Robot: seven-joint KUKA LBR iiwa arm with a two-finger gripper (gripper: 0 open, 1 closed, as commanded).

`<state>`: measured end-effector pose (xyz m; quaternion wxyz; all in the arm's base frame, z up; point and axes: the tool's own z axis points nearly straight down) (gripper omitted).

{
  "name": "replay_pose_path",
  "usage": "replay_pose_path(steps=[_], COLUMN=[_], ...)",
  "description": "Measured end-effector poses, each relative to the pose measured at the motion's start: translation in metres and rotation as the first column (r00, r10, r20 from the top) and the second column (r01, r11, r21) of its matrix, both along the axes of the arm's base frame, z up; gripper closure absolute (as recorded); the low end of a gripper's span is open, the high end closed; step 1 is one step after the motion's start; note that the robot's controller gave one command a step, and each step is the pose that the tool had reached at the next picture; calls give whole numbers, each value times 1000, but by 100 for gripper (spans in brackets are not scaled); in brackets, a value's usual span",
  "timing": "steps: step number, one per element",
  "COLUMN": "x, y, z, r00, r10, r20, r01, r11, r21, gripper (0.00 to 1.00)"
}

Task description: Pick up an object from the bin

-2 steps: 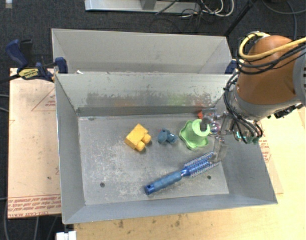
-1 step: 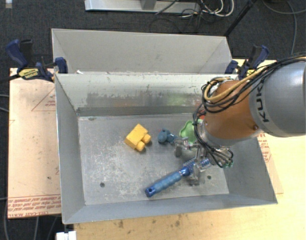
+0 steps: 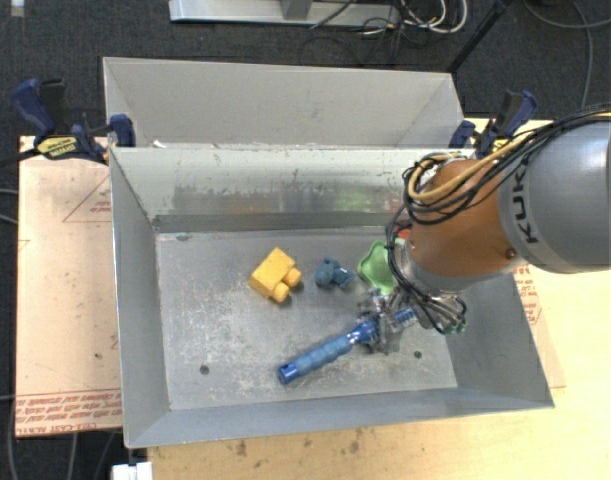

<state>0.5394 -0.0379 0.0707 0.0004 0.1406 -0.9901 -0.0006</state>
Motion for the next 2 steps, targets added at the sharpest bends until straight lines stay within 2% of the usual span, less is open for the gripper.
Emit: replay_pose_path(steps=[1, 2], x=[-19, -28], y=[21, 22], z=[104, 170], r00=[1000, 1000], r10=[-13, 18], r20=[9, 9], r01=[13, -18], r11=[1000, 1000], r21=[0, -1], gripper=[100, 100])
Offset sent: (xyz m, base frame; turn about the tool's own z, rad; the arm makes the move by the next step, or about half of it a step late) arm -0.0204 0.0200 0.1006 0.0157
